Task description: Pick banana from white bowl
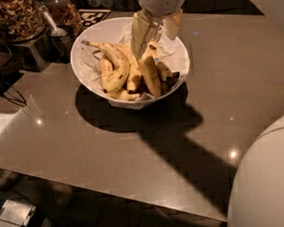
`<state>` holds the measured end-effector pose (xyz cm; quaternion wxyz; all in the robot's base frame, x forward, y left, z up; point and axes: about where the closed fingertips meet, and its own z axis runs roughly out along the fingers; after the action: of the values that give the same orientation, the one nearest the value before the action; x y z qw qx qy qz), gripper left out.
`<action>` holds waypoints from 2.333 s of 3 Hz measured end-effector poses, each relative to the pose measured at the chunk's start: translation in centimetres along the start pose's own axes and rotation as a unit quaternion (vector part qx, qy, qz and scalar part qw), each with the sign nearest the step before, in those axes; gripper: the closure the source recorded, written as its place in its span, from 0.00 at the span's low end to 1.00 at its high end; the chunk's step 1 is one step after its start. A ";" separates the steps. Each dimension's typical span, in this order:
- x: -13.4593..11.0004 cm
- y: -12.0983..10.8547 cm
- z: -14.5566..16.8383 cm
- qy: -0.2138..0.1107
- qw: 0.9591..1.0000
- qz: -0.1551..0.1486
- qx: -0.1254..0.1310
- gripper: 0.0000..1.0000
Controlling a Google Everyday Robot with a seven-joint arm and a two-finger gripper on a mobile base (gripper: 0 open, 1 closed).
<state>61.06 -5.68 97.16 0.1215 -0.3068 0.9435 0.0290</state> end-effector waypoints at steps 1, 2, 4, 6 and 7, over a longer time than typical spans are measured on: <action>0.1 0.4 0.8 0.011 1.000 -0.001 -0.005 0.34; 0.0 1.0 1.9 0.024 1.000 -0.008 -0.011 0.37; -0.7 0.4 4.3 0.048 0.999 -0.002 -0.020 0.40; -0.8 0.5 5.2 0.049 0.998 -0.012 -0.024 0.81; -1.1 0.6 4.5 0.030 0.999 -0.030 -0.027 1.00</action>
Offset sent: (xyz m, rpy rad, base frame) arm -0.0162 0.0102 -0.0319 -0.0565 0.1394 0.0412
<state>62.53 -4.00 93.10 0.0854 -0.3391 0.9360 0.0412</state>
